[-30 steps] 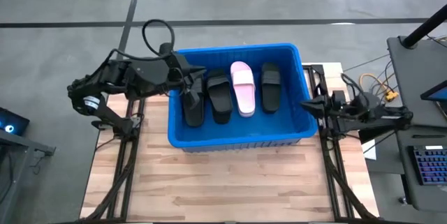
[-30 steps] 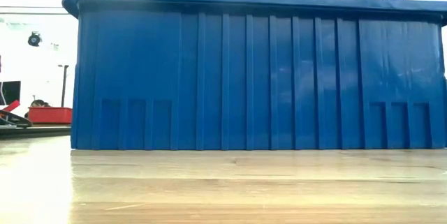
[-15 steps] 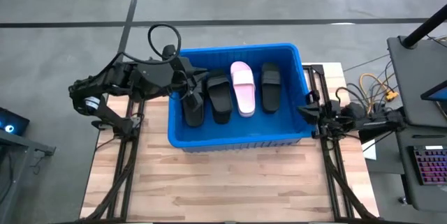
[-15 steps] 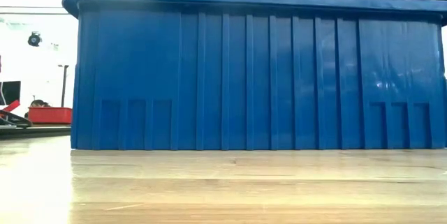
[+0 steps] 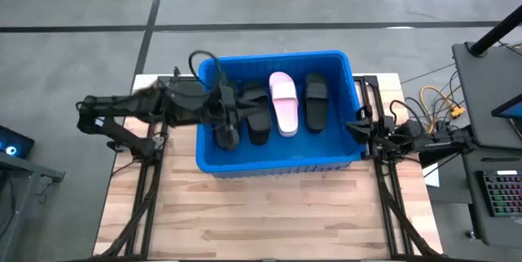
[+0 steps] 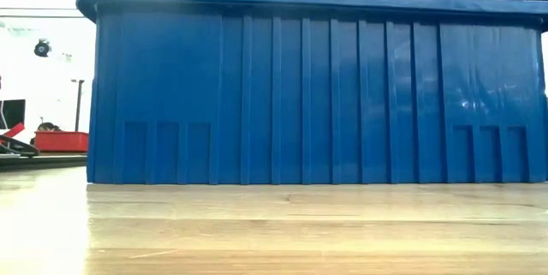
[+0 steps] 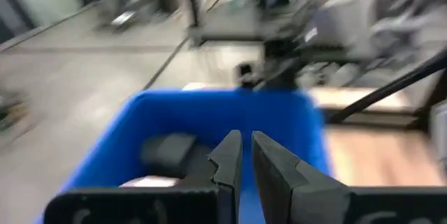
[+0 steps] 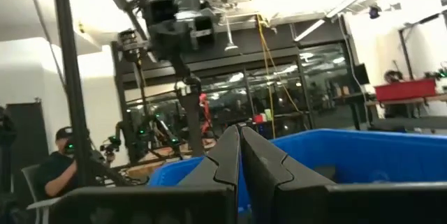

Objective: Pick and place slides into bin
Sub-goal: Return to Home Position

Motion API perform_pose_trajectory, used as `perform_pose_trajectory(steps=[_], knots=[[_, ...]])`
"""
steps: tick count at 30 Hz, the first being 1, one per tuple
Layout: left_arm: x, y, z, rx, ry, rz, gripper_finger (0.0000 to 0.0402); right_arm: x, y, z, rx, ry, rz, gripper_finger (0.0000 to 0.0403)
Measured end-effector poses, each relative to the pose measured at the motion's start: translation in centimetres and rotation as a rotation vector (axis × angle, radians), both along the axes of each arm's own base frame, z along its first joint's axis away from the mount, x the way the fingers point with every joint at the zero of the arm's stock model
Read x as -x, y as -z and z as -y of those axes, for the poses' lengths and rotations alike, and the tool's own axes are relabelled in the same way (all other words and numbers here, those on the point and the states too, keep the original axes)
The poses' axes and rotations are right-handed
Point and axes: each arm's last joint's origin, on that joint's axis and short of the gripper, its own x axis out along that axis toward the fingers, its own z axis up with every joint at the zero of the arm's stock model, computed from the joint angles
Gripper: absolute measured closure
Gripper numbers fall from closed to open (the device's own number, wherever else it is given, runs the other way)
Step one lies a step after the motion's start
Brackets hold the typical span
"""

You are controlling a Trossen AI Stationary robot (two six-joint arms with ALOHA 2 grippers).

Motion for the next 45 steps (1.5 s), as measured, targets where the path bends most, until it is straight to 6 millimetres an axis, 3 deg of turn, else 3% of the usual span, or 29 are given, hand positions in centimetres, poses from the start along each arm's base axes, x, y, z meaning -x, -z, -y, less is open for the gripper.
perform_pose_trajectory(steps=[4, 7, 13, 19, 23, 28, 41, 45], knots=[[-0.3, 4.3, 0.1, 0.058, 0.159, 0.168, 0.0382, 0.0, 0.0, 0.1, -0.031, 0.006, 0.004, 0.0394], [0.9, 8.3, 0.0, 0.115, 0.246, 0.31, 0.0382, 0.1, -0.3, 0.1, -0.036, 0.005, 0.038, 0.0394], [5.9, 15.6, -1.6, 0.172, 0.212, 0.517, 0.0382, 0.4, -1.1, 0.1, -0.007, 0.035, 0.063, 0.0394], [11.4, 19.8, -1.9, 0.133, 0.213, 0.538, 0.0382, 0.3, -1.3, 0.2, 0.006, 0.086, 0.039, 0.0394], [13.4, 22.2, -2.0, 0.129, 0.212, 0.552, 0.0382, 0.2, -1.2, 0.3, 0.008, 0.113, 0.014, 0.0394], [14.3, 24.7, -2.0, 0.065, 0.214, 0.524, 0.0382, -0.1, -0.9, 0.4, -0.032, 0.153, -0.014, 0.0394], [16.2, 29.3, -2.1, 0.059, 0.212, 0.54, 0.0382, -0.9, -0.4, 0.3, -0.028, 0.149, -0.082, 0.0394], [16.4, 29.6, -2.1, 0.06, 0.212, 0.516, 0.0382, -1.2, -0.2, 0.3, -0.024, 0.149, -0.103, 0.0394]])
